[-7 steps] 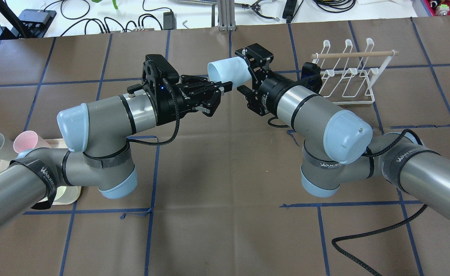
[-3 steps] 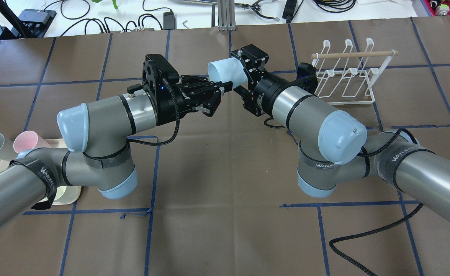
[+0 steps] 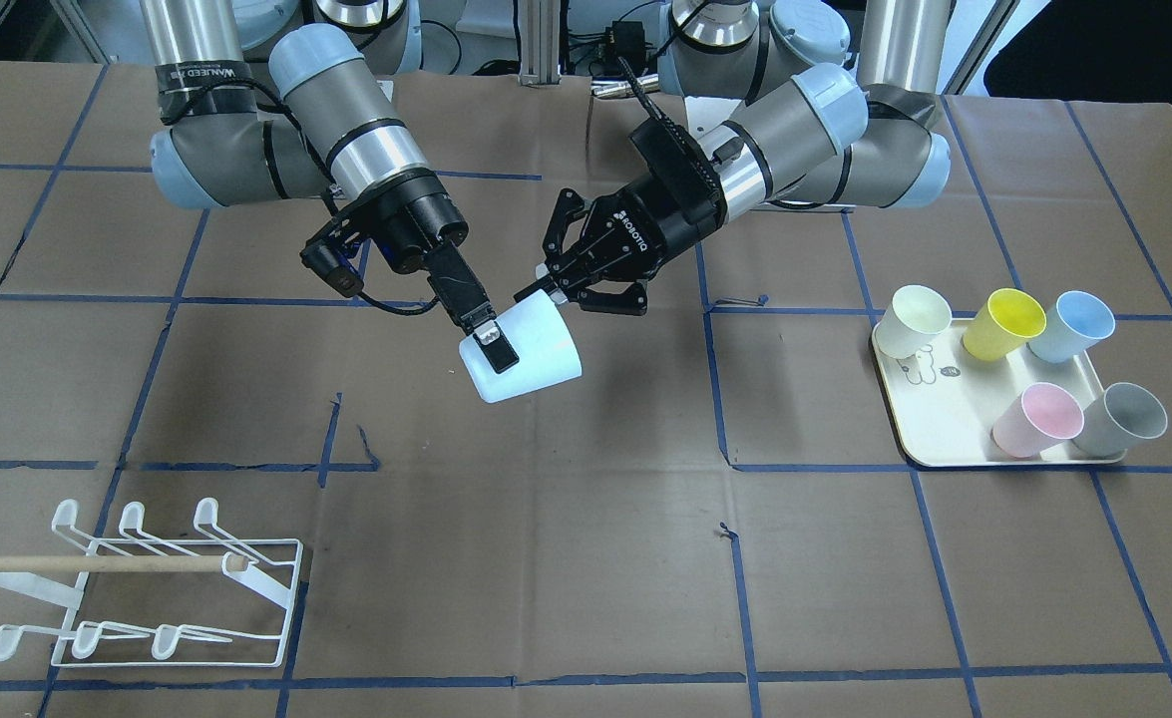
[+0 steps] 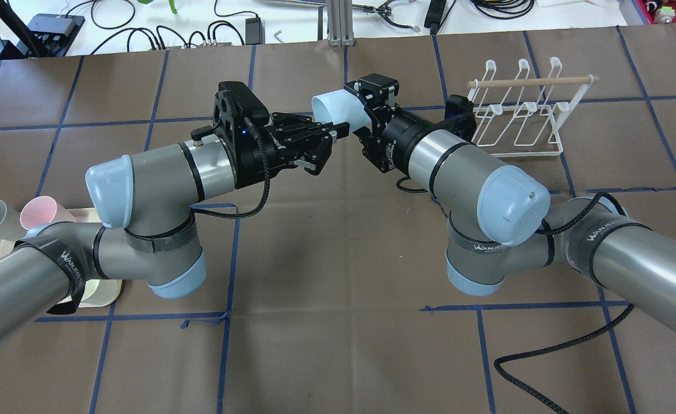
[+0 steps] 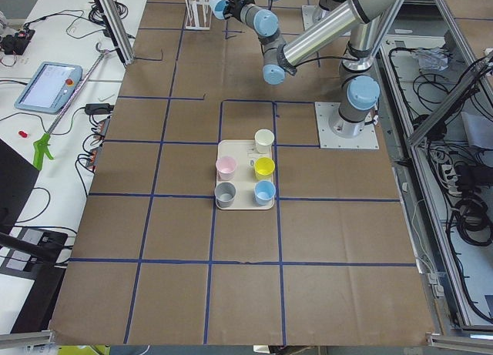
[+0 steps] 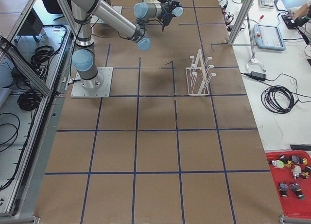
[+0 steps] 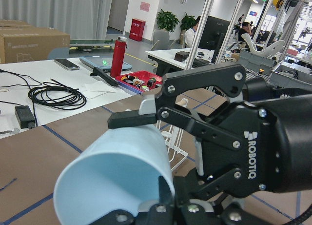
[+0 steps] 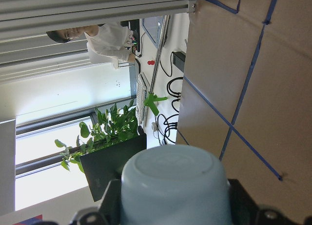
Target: Transfer IKEA cup to right arm and place on rack
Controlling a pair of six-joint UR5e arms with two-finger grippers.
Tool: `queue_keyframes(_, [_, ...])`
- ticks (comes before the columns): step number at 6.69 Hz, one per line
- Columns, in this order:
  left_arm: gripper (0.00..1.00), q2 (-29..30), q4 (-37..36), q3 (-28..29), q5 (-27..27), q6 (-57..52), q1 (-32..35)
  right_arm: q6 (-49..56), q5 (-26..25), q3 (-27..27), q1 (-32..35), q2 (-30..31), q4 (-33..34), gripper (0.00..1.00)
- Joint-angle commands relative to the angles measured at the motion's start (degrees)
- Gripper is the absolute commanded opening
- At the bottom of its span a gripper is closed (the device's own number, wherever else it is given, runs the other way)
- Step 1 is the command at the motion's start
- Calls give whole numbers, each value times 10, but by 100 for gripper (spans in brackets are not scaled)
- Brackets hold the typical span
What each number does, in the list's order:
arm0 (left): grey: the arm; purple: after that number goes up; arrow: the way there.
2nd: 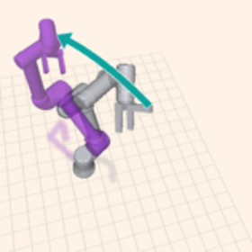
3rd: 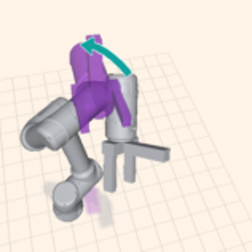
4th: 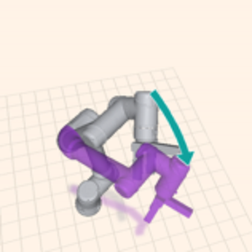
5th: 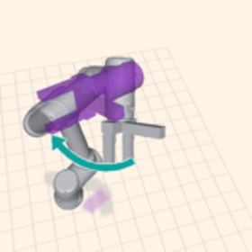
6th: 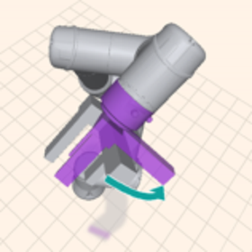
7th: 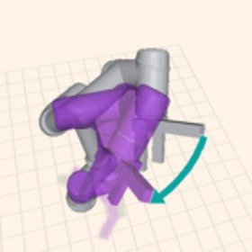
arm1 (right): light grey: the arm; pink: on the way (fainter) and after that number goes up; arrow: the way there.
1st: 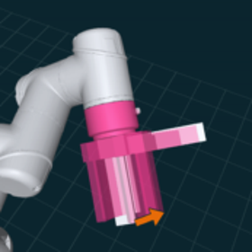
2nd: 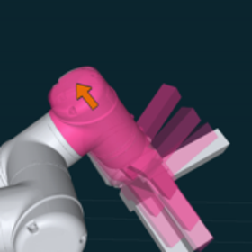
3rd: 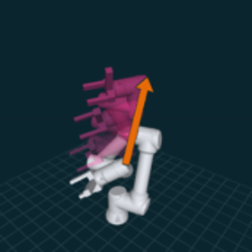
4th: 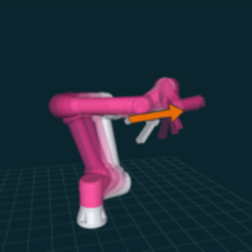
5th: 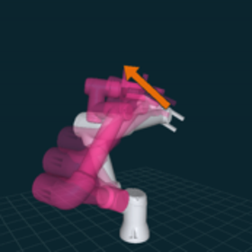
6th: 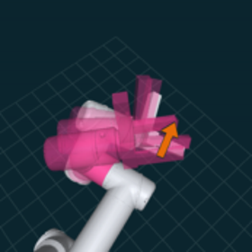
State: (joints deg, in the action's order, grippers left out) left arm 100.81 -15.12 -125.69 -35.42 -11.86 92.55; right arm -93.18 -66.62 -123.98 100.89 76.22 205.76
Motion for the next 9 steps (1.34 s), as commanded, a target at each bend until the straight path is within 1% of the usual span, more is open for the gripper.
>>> queue_keyframes(1, [12, -1, 0, 1, -3, 0, 0, -1, 2, 1, 0, 1, 0, 43])
queue_keyframes(3, [62, 0, -3, 3, -6, 15, -2, -1, 3, 1, -1, 3, -4, 39])
queue_keyframes(4, [93, 2, -13, 6, -8, 51, -3, -2, 3, 4, -1, 2, -4, 38])
queue_keyframes(5, [98, 2, -24, 6, -10, 55, -6, -2, 3, 12, -1, 3, -15, 34])
queue_keyframes(6, [99, -2, -33, 2, -12, 54, -11, -2, 3, 13, -1, 3, -16, 33])
queue_keyframes(7, [99, -3, -43, 1, -37, 56, -29, -1, 3, 14, -1, 2, -16, 30])
queue_keyframes(8, [99, -10, -43, -9, -33, 56, -65, 0, 3, 15, -1, 1, -16, 25])
queue_keyframes(9, [99, -11, -58, -20, -31, 56, -96, 3, -3, 16, -2, -3, -13, 24])
